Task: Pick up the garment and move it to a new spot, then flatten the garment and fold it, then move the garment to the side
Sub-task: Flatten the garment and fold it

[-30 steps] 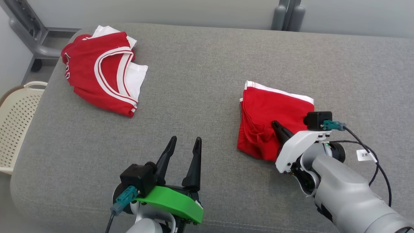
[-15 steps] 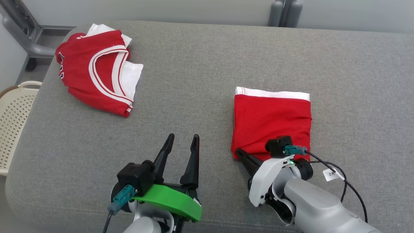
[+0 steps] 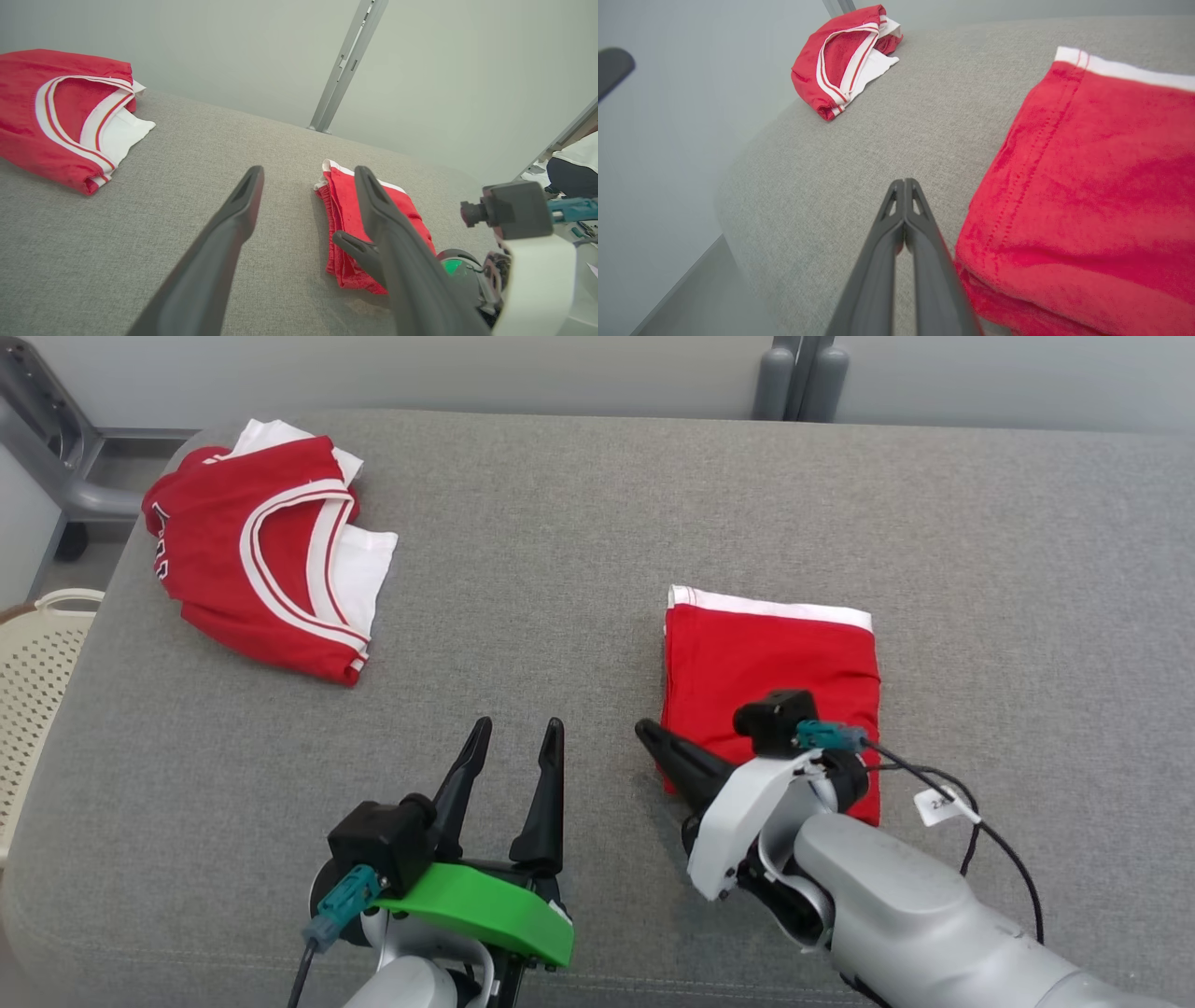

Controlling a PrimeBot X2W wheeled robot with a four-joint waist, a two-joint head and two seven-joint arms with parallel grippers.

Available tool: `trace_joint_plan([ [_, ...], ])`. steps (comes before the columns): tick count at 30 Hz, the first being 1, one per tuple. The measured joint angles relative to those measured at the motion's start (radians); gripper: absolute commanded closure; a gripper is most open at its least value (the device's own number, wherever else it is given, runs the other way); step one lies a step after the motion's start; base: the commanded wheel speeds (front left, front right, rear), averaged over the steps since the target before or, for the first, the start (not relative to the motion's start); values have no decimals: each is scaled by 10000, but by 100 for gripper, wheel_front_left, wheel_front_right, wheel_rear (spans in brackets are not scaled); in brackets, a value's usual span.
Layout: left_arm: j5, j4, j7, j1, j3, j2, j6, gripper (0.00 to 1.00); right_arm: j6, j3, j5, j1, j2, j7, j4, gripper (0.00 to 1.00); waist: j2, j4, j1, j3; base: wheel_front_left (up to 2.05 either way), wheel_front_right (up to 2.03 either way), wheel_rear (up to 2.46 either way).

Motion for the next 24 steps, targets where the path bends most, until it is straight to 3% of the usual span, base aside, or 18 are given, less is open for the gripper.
trace_joint_plan([
  [4,-44,-36,-31,55,42,36,21,0,0,-984,-569,-24,-460,-2,-872,100,0,-145,0,-141,0,0,0],
  [5,-46,-48,-33,82,52,42,54,0,0,-1275,-696,4,-573,-4,-1060,90,0,-184,0,-180,0,0,0],
  [6,-48,-58,-44,120,56,58,65,0,-2,-1553,-813,63,-667,-4,-1210,69,0,-222,0,-219,0,0,0],
  [7,-56,-61,-44,143,58,77,86,0,0,-1810,-945,145,-775,-4,-1354,55,0,-262,0,-260,0,0,0],
  [9,-54,-84,-61,153,65,109,88,0,0,-2238,-1200,314,-1007,-4,-1469,4,0,-336,0,-340,0,0,0],
  [10,-54,-84,-73,165,69,130,96,0,0,-2439,-1273,392,-1126,-4,-1480,0,0,-371,0,-376,0,0,0],
  [18,6,-69,-121,290,182,261,224,0,0,-3574,-1739,745,-2132,909,-1122,0,0,-499,0,-596,0,0,0],
  [24,104,-58,-165,332,341,435,374,0,-2,-4109,-1714,900,-2499,2151,-926,0,0,-422,0,-643,0,0,0],
])
